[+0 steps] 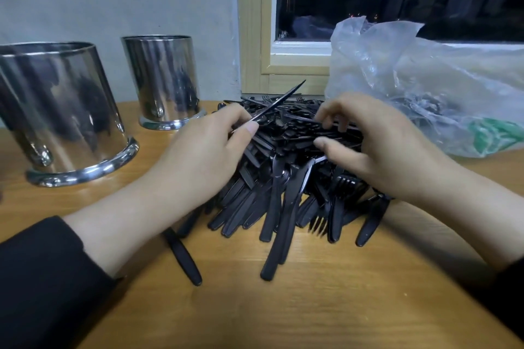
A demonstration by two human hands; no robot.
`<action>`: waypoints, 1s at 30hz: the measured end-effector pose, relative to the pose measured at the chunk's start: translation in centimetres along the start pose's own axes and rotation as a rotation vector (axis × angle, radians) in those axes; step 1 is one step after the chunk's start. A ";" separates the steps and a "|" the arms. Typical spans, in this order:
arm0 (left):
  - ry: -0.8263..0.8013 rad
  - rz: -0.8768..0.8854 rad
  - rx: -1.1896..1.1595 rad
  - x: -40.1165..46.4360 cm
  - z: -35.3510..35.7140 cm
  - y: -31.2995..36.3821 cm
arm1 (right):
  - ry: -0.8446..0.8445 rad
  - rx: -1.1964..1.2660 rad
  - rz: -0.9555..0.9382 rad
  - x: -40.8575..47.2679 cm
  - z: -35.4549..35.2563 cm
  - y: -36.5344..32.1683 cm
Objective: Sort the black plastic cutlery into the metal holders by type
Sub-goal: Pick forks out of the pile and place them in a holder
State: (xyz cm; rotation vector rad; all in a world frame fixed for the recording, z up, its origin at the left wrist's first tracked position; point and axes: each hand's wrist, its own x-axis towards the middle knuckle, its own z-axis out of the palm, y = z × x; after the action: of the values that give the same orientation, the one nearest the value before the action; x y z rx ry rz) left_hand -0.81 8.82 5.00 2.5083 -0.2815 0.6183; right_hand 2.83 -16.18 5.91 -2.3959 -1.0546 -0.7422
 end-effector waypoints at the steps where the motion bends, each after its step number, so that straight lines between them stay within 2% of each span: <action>1: -0.007 -0.017 -0.006 -0.1 -0.1 -0.1 | -0.074 0.010 -0.045 0.0 0.1 -0.3; 5: -0.011 -0.065 -0.071 0.0 -0.4 -0.1 | -0.408 -0.084 -0.184 -0.3 1.5 -0.7; 9: -0.034 -0.037 -0.085 -0.2 -0.4 0.1 | -0.493 -0.146 -0.136 -0.5 2.1 -0.6; 13: -0.041 -0.028 -0.086 -0.4 -0.2 0.2 | -0.404 -0.176 -0.144 -0.6 3.2 -0.3; 19: -0.021 -0.027 -0.136 -0.3 -0.4 0.2 | -0.356 -0.192 -0.191 -0.6 3.1 -0.6; 25: 0.024 -0.031 -0.109 -0.2 -1.1 0.5 | -0.191 -0.219 -0.219 -0.1 1.9 -0.9; 30: -0.063 -0.038 -0.217 -0.4 -1.3 0.9 | -0.133 -0.233 -0.207 0.1 1.9 -1.0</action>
State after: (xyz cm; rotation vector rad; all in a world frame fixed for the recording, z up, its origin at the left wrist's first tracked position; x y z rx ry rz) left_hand -1.96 8.86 6.18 2.3215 -0.3058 0.4674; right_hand 2.71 -14.46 4.60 -2.5887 -1.3533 -0.8249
